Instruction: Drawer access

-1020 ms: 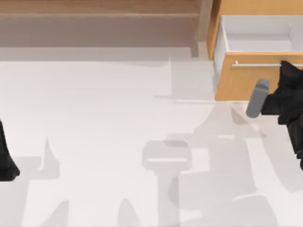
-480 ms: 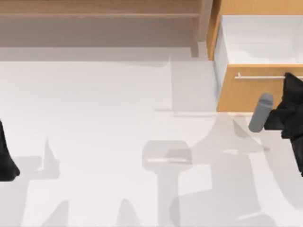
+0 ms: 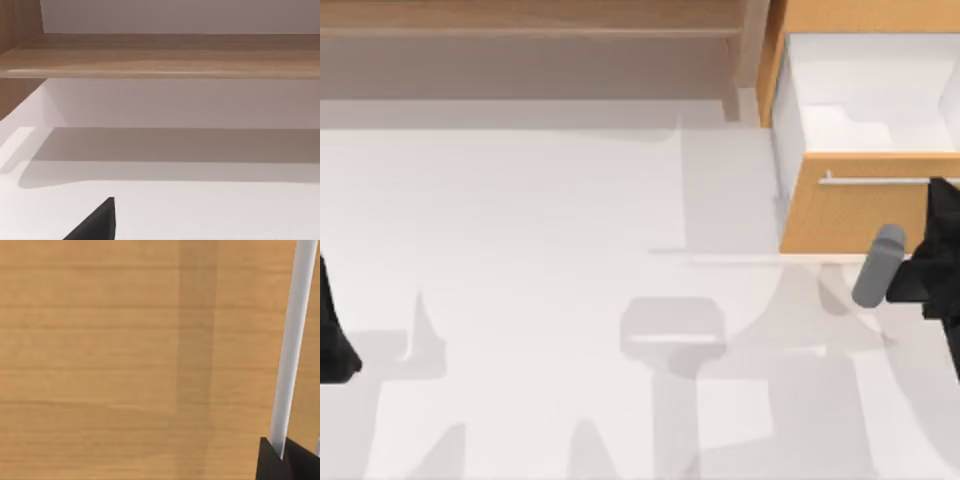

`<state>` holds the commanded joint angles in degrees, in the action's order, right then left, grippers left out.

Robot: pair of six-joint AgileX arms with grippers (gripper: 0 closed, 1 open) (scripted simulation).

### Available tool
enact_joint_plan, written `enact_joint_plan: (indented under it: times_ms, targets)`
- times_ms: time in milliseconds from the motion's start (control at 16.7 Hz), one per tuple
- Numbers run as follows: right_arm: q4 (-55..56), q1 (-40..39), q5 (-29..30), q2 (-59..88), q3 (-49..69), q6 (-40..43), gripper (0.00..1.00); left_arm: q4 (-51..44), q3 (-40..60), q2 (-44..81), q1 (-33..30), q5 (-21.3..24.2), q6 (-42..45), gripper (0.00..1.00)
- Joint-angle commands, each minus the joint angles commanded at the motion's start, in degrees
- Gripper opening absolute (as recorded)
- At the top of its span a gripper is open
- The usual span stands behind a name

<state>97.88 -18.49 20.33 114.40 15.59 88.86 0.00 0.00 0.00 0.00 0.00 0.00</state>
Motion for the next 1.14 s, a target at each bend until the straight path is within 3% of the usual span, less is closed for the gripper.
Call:
enact_joint_plan:
  times_ms: [780,1140]
  targets:
    - [0.0,0.0,0.0,0.0,0.0,0.0,0.98,0.0,0.0,0.0,0.0,0.0,0.0,1.0]
    - [0.0,0.0,0.0,0.0,0.0,0.0,1.0,0.0,0.0,0.0,0.0,0.0,0.0,1.0]
